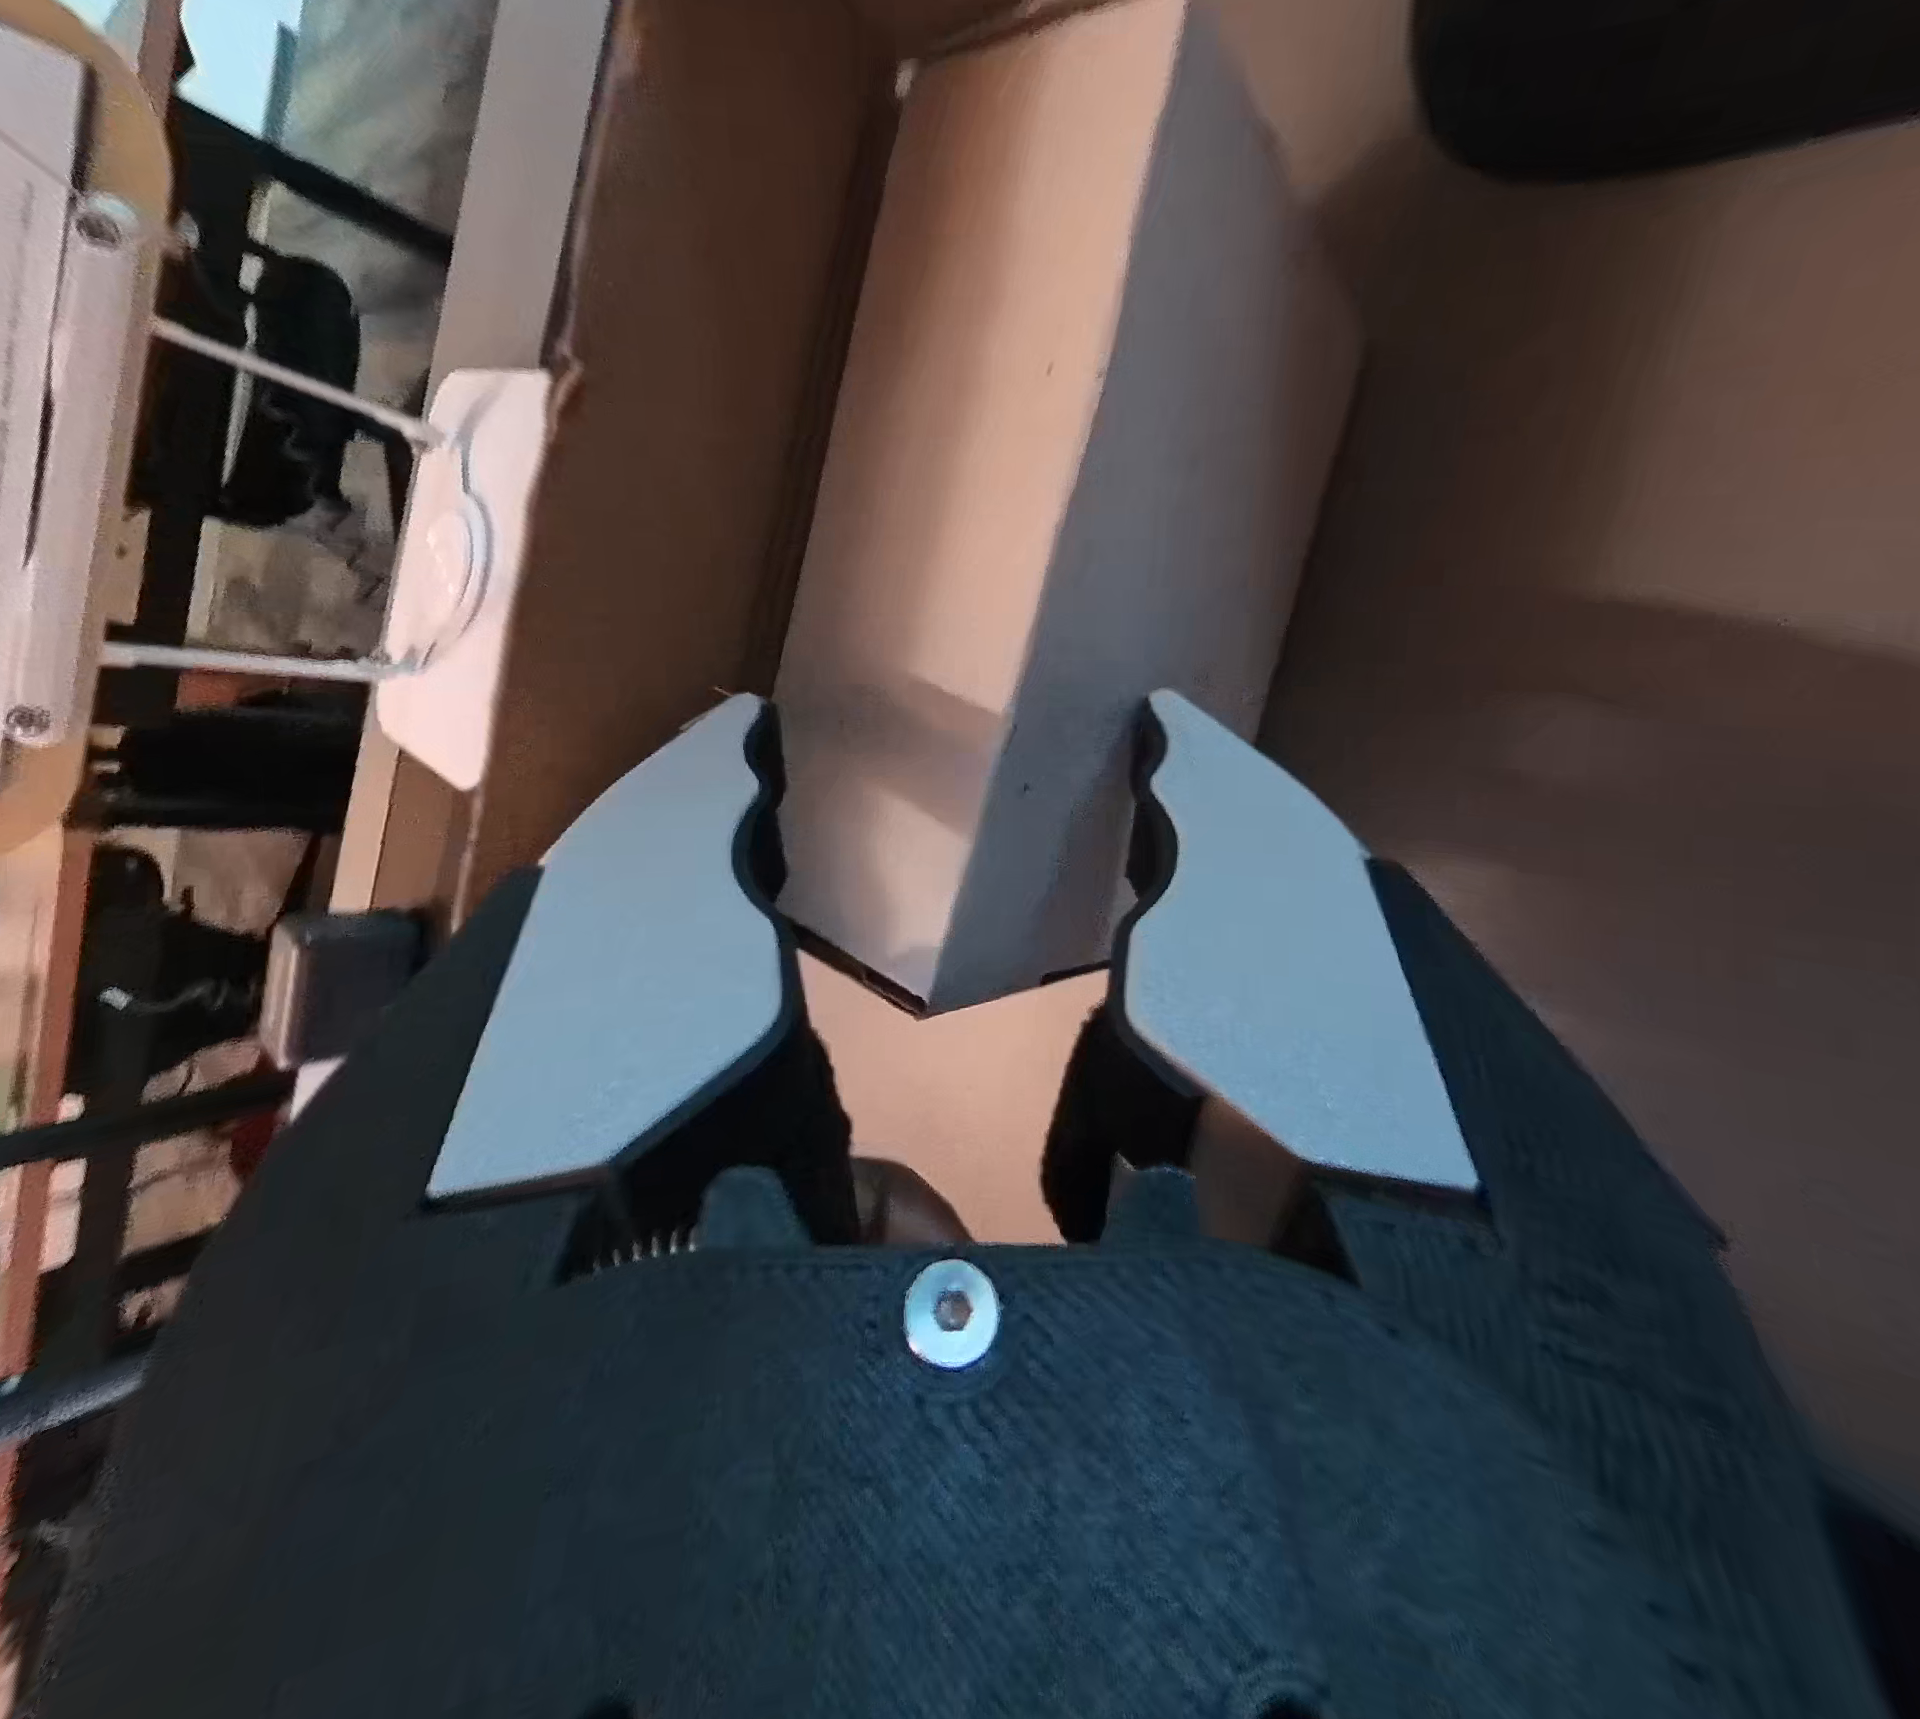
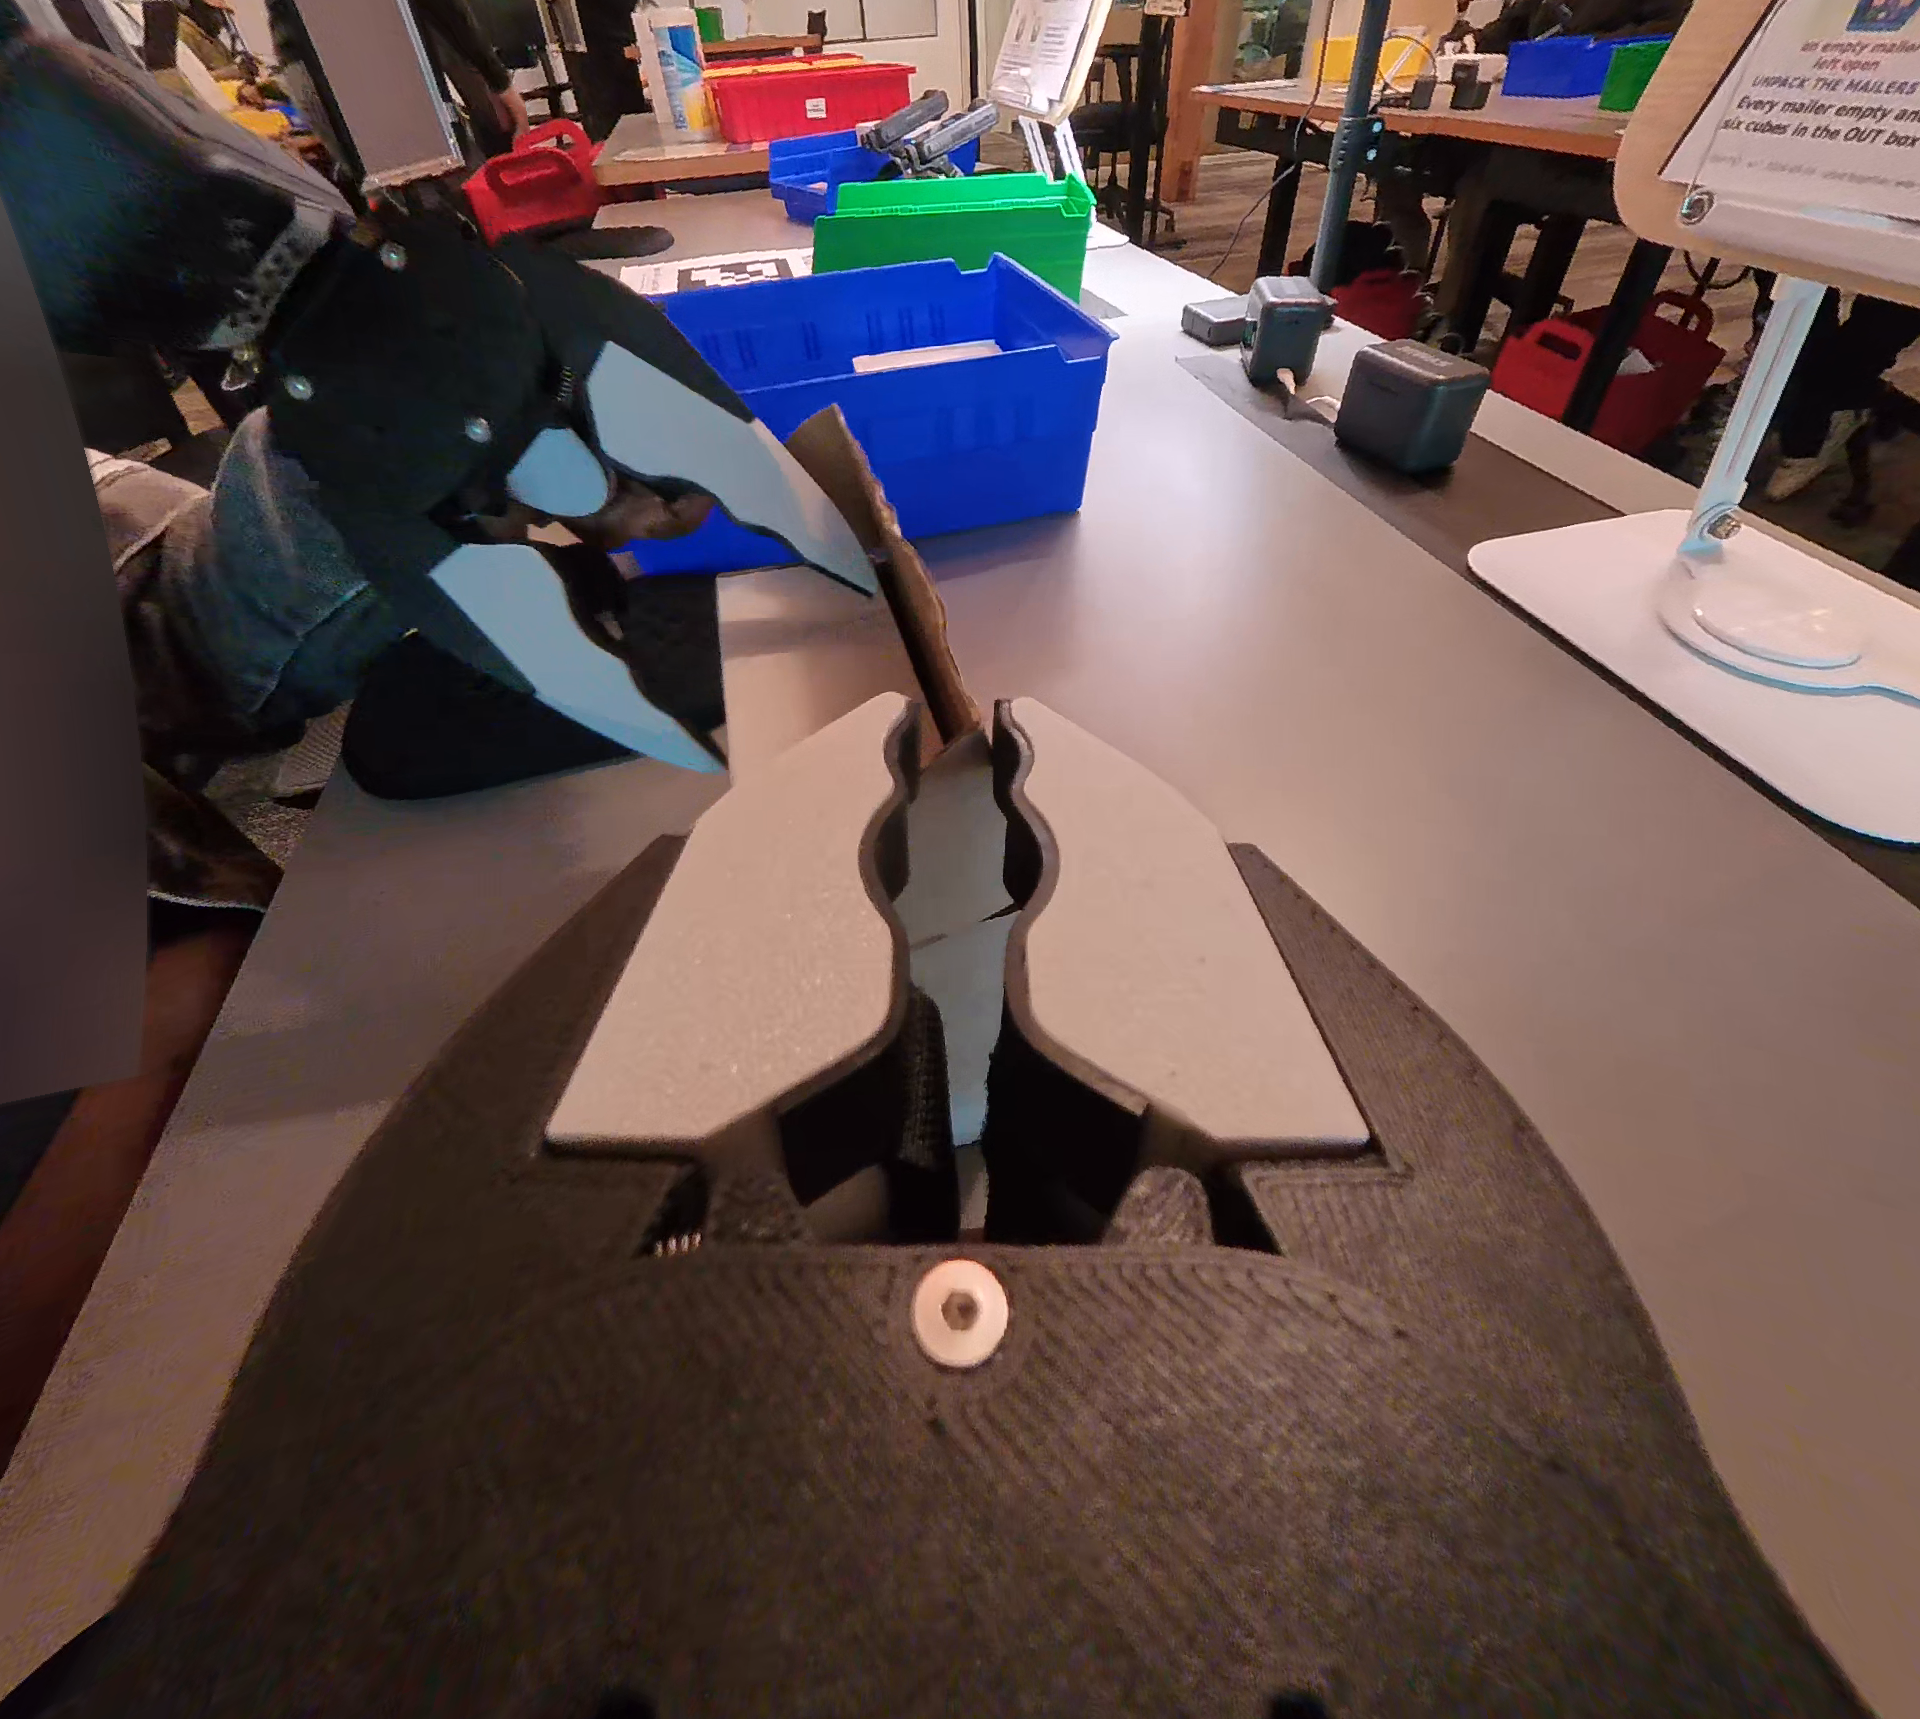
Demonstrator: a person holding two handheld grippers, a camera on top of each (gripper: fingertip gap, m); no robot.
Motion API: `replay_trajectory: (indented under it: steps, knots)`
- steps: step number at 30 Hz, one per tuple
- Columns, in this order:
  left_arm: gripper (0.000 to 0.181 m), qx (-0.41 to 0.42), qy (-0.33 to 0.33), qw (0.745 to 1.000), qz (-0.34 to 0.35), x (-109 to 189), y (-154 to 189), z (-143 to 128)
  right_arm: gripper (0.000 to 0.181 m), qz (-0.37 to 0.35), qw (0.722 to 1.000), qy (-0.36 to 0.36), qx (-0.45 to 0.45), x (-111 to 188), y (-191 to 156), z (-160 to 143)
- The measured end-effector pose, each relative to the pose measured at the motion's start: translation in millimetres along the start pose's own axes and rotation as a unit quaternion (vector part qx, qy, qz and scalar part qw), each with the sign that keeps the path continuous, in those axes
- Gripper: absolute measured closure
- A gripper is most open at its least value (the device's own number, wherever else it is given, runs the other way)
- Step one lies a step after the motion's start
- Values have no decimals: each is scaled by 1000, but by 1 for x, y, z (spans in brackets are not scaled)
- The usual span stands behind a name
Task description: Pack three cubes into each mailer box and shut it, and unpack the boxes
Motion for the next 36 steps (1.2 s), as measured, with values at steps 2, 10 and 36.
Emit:
replay_trajectory:
  steps: [2, 10, 36]
  knots:
    - [116, -4, -12, 1000, 8, -4, 0, -2, 168, 0, 1000, -2, 3, -1, -1, 0]
    - [122, -72, 24, 995, 58, 8, 18, -11, 175, -24, 999, 24, 6, 3, 0, 7]
    - [146, -77, 171, 978, 94, 56, 62, -30, 179, -95, 992, 79, 10, 9, 5, 32]
Point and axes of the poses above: each gripper's, where its closed fingertips meet, x back along the fingers, z out of its top, y = z × x across the jaws, the point moved 8 cm from there along x, back along the fingers, and after that the axes turned 1 degree about -z, right-handed, at the moved point
